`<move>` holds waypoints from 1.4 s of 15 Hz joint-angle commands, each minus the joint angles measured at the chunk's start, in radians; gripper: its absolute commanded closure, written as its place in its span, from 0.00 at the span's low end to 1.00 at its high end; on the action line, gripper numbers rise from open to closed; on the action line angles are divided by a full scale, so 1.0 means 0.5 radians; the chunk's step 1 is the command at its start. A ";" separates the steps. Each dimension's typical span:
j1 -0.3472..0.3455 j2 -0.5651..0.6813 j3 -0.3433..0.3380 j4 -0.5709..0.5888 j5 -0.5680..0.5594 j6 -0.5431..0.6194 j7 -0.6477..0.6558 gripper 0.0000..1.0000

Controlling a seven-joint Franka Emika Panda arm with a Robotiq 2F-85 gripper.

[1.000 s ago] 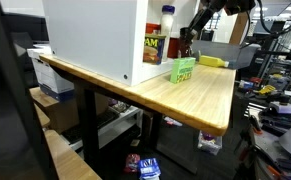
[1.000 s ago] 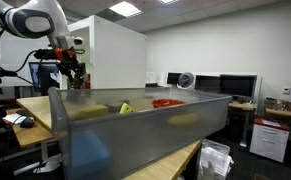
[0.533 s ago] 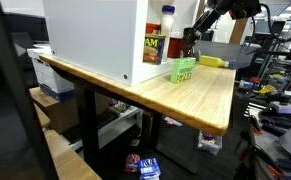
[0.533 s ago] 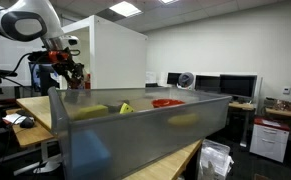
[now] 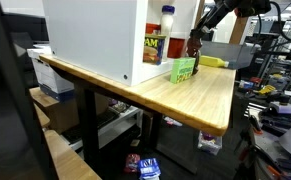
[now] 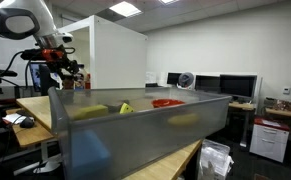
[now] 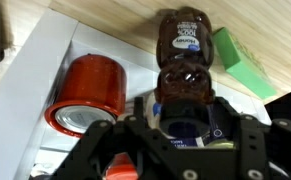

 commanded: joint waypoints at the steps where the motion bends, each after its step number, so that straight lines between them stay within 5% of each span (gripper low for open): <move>1: 0.038 -0.076 -0.013 0.008 -0.011 -0.012 -0.017 0.03; 8: 0.036 -0.142 0.000 -0.018 -0.034 -0.017 -0.001 0.00; 16: 0.052 -0.124 -0.012 -0.004 -0.082 -0.297 -0.104 0.00; 18: 0.055 -0.110 -0.015 -0.002 -0.073 -0.292 -0.120 0.25; 21: 0.062 -0.091 -0.023 0.003 -0.053 -0.260 -0.121 0.40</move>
